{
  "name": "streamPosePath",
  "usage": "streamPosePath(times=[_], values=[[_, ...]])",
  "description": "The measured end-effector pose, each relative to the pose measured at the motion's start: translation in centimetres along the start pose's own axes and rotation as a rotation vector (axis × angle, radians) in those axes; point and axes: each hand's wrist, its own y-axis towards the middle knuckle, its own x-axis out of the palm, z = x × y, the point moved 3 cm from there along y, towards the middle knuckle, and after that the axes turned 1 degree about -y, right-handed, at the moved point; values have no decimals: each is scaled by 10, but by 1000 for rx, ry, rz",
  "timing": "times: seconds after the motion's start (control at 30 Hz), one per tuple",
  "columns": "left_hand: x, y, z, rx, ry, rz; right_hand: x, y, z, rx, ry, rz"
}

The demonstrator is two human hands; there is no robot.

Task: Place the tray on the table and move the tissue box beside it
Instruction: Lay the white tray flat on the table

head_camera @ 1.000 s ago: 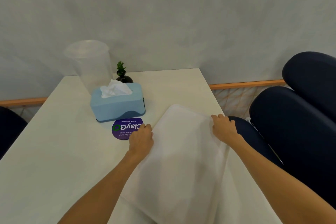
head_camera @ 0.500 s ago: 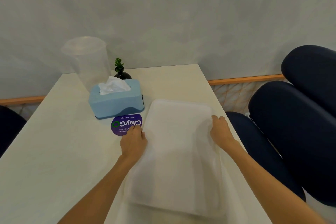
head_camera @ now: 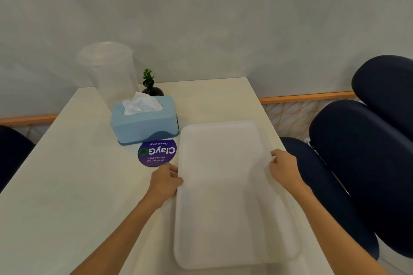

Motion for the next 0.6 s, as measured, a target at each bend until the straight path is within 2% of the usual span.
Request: streamPosePath(times=[0.23,0.6], values=[[10,10,26,-9,-177,-38,-10,50,-15,-13,-36,-26],[25,31,50,2,-154,-49,-7,81,-16,34,-119,-97]])
